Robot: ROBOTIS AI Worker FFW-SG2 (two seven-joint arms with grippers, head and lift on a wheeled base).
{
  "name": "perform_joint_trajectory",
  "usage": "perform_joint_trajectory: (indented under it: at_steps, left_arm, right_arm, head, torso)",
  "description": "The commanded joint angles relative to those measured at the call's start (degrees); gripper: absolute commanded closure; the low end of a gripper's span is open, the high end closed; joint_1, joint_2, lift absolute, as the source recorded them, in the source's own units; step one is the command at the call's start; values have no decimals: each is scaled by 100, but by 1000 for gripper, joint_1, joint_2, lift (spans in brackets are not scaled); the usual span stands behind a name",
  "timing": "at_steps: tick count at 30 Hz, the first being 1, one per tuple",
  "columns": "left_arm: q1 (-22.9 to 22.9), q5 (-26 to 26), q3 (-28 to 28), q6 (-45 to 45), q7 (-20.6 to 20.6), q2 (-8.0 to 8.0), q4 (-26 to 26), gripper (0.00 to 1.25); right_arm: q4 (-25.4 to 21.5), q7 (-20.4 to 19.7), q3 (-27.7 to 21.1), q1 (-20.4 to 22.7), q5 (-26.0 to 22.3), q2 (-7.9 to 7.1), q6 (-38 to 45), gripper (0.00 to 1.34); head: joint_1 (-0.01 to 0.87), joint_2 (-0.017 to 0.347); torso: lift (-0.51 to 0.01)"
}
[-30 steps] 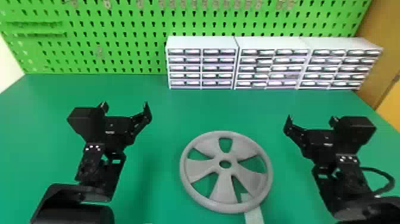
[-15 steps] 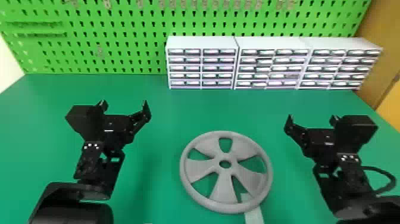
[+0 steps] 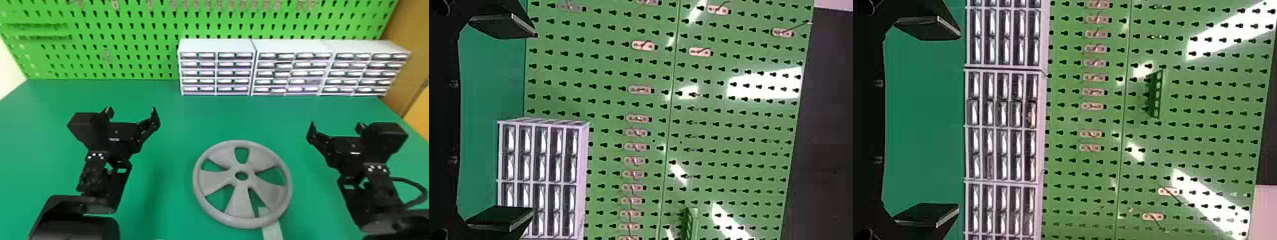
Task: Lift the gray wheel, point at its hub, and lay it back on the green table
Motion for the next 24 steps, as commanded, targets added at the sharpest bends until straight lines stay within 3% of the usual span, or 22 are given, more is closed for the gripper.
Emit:
perform_joint_trajectory:
  at_steps: [1,4,24]
  left_arm:
    - [-34,-29,-13,0,-17,7,17,39]
    - [2,-29,13,0,-43,-2,17,39]
    - [-34,-3,48,0,-78,-54,26,39]
  right_arm:
    - [-3,0,-21,-47,44,45,-13,85]
    - [-3,0,-30,-47,88,107,-13,84]
    - [6,8,14,-109,96,81,-22,84]
  head:
    - [692,48]
    - [692,48]
    - [692,48]
  torso:
    - [-93]
    - [-93]
    - [-93]
